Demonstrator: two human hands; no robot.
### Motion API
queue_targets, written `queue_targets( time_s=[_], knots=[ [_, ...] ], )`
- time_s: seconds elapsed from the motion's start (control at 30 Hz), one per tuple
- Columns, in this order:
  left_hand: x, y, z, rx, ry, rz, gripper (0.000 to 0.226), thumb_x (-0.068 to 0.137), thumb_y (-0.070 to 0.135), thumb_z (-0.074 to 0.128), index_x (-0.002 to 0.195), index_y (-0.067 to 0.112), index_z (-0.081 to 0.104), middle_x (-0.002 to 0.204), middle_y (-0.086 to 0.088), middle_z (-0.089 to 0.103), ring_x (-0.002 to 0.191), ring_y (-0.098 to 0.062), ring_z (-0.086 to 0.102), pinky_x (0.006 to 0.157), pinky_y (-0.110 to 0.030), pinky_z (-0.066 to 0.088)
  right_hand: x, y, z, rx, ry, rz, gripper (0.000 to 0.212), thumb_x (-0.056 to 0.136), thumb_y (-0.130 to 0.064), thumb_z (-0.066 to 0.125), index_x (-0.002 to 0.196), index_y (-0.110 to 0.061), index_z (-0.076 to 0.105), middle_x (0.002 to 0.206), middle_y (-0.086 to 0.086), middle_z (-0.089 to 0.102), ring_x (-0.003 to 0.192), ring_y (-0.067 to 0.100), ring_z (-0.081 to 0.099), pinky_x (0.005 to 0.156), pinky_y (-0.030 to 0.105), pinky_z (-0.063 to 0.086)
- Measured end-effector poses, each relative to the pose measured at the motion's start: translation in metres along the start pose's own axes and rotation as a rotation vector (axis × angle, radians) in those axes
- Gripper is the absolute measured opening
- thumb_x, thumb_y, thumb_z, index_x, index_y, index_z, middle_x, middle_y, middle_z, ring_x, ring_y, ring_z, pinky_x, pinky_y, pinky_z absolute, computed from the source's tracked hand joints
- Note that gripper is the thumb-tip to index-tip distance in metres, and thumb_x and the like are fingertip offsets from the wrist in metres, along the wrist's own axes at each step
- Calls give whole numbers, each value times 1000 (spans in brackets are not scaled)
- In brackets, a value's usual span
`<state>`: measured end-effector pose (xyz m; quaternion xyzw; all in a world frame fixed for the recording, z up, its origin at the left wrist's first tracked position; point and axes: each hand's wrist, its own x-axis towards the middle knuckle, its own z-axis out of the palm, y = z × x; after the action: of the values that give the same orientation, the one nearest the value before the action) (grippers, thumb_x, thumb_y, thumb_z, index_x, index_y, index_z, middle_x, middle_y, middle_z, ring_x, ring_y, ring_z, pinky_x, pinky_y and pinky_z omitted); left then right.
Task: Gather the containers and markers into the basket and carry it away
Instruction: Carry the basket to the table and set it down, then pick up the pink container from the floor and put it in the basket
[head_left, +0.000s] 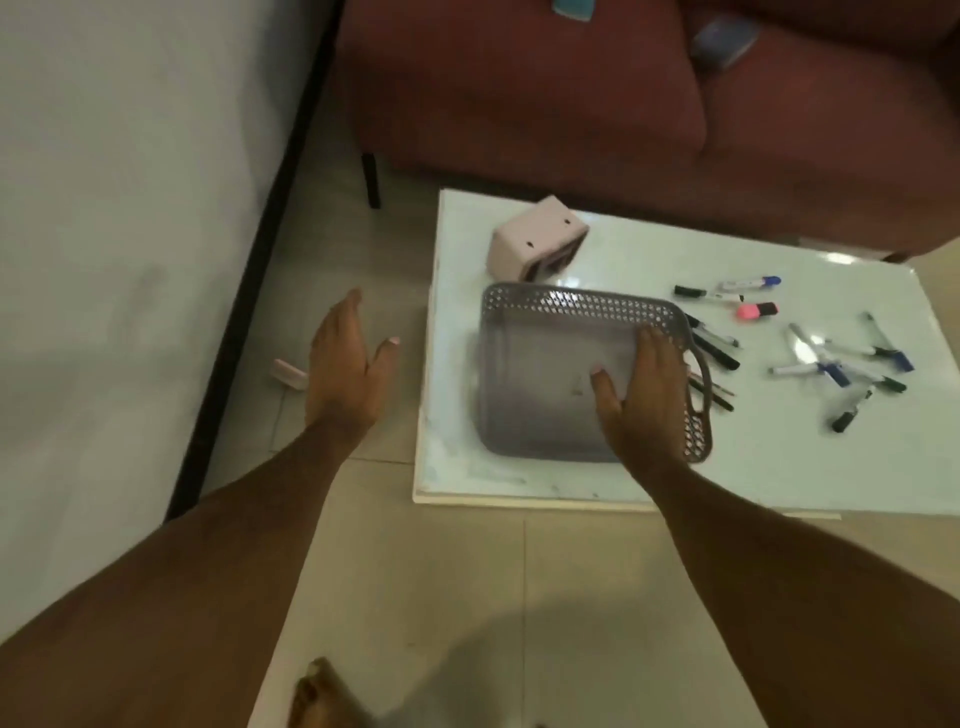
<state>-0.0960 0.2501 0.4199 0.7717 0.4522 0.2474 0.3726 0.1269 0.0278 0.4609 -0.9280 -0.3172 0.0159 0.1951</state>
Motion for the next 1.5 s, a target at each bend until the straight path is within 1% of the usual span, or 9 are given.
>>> queue_targets(
  time_s=[0.17,0.33,0.6,0.73,0.97,1.2,1.3,1.4,1.5],
  knots=[
    [47,-35,-94,173,5,40,69,95,24,64,153,8,32,154,-17,43,142,-33,40,120,-48,33,25,-126,37,-24,-93,-161,71,94,-45,55,152,-8,37,155,15,44,144,32,40,122,45,33],
    [73,-86,-138,316,-1,40,69,90,22,66,150,5,35,146,-18,48,133,-36,46,117,-52,37,33,-211,101,-30,-212,-276,75,98,-45,57,158,-10,29,165,12,31,154,31,26,127,47,24],
    [109,-192,-124,410,-71,-114,71,92,27,69,150,5,34,151,-16,46,139,-35,45,119,-52,37,44,-277,229,-2,-420,-352,79,99,-47,53,160,-9,21,168,11,24,157,30,18,129,43,16],
    [130,-246,-97,415,-112,-208,70,93,32,66,150,5,35,150,-16,47,138,-33,46,118,-44,37,61,-292,295,19,-504,-337,79,99,-46,53,160,-9,20,167,12,26,155,27,21,128,41,20],
    [153,-339,-27,424,-178,-317,64,98,34,62,150,5,38,150,-15,50,138,-32,49,116,-39,38,61,-286,419,124,-695,-181,75,101,-35,57,160,-7,22,167,12,27,155,26,23,125,35,21],
    [189,-433,44,250,-272,-453,60,105,33,53,155,11,31,159,-10,39,146,-27,39,115,-35,36,47,-268,546,227,-795,-27,66,100,-26,60,155,-4,33,157,13,41,147,26,35,119,32,29],
    [199,-465,71,193,-266,-597,47,107,34,47,146,8,44,140,-9,54,125,-24,55,95,-25,43,42,-269,589,316,-855,100,48,102,-23,57,145,-6,49,139,18,56,129,31,54,101,35,43],
    [204,-482,92,110,-228,-705,39,107,35,46,126,3,59,116,-9,65,101,-22,64,80,-31,49,39,-277,623,486,-831,275,37,98,-29,52,123,-7,68,117,24,67,94,30,66,74,33,47],
    [203,-481,99,45,-196,-768,35,105,28,49,124,2,62,117,-16,68,103,-30,68,89,-40,58,38,-281,634,606,-776,420,35,98,-26,55,118,-5,74,116,22,71,99,33,70,85,40,57]
  ],
)
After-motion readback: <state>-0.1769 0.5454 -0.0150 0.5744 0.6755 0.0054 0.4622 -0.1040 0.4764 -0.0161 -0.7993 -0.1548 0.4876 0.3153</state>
